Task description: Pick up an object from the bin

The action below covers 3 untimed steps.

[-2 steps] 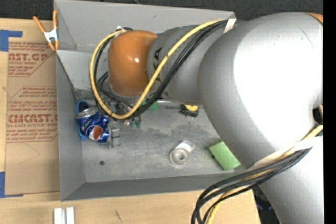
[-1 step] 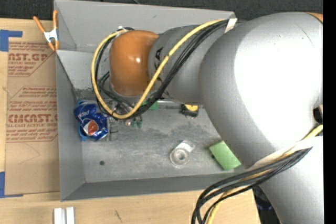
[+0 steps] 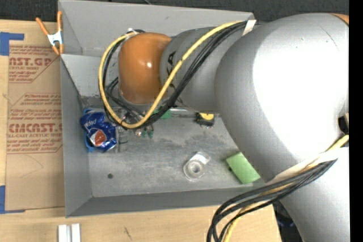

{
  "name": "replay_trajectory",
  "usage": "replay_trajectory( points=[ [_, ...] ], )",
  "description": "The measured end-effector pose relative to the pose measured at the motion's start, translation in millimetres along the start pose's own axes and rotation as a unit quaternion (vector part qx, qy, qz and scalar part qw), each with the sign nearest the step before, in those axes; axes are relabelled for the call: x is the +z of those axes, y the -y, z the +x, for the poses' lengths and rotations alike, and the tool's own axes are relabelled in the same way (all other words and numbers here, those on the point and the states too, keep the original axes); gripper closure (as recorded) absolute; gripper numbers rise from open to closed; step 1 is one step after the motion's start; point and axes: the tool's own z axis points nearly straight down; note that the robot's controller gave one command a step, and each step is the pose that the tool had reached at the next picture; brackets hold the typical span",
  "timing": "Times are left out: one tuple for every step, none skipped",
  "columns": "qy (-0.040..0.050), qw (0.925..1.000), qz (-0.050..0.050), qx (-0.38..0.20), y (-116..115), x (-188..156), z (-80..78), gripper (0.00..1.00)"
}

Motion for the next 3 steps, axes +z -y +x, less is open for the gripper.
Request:
replay_trajectory(
  points=[
    [0.0,1.0,0.0,0.0,0.1,0.0,0.0,1.0],
    [0.0,1.0,0.0,0.0,0.1,0.0,0.0,1.0],
    [-0.0001,1.0,0.0,0.0,0.1,0.0,0.0,1.0]
  ],
)
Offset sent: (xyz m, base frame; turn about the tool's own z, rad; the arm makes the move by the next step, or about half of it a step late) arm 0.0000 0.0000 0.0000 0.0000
